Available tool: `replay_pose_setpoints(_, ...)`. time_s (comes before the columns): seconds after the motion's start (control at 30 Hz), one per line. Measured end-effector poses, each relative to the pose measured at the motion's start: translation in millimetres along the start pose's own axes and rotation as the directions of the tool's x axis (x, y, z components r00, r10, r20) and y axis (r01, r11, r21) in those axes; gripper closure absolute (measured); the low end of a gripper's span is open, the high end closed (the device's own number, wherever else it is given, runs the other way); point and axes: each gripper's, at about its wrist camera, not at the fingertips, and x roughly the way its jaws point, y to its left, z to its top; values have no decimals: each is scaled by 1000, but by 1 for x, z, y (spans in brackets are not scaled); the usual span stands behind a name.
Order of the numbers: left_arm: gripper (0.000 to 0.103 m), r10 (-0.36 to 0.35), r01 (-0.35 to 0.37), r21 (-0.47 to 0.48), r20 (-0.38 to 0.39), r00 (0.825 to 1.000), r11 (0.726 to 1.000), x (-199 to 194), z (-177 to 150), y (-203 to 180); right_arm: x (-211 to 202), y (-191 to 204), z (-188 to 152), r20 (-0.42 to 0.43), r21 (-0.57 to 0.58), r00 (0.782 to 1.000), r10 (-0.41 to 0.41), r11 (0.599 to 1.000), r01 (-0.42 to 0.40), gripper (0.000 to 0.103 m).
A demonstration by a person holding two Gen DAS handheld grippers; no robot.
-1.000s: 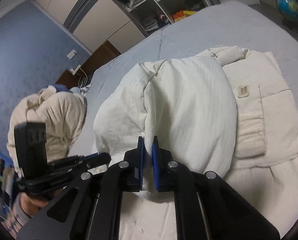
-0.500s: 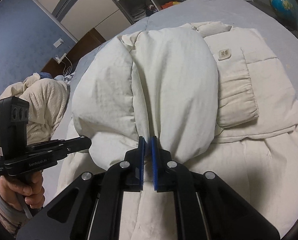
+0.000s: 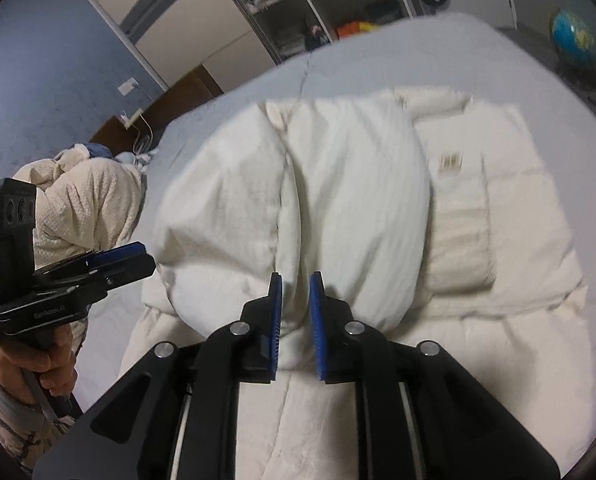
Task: Fold large clothes
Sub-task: 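Open the left gripper and release the hood onto the jacket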
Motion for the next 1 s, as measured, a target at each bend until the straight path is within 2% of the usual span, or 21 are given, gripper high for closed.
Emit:
replay_pose_setpoints(0.2,50,1,4,-66,67,998,998,-2,13,13,-13,21,40,75,-106,997,-37,993,44,91)
replay_pose_setpoints(0.3,50,16,-3,-105,125,992,994,2,22,16,0,36,62,64,-181,995,-71,980,82,91)
replay_pose_setpoints(0.4,50,21,-5,-117,140,990,993,9,28,17,23,48,74,27,-249,994,-105,962,108,91)
replay_pose_setpoints(0.47,50,38,-26,-108,115,993,994,19,29,15,42,54,73,-14,-301,991,-136,945,125,91)
replay_pose_setpoints(0.53,51,91,-88,-75,29,995,993,37,25,12,56,55,67,-40,-330,986,-164,933,142,91)
replay_pose_setpoints(0.6,51,129,-133,-63,-73,989,989,62,14,17,69,51,58,-66,-346,981,-183,926,149,91)
replay_pose_setpoints(0.7,57,152,-165,-81,-141,978,983,82,2,26,81,41,40,-86,-347,977,-197,925,156,91)
replay_pose_setpoints(0.87,57,186,-196,-53,-154,971,979,95,-4,20,87,25,15,-75,-318,984,-161,939,129,91)
replay_pose_setpoints(1.0,57,180,-193,-60,-169,969,979,102,-5,21,90,20,1,-65,-323,986,-152,938,124,91)
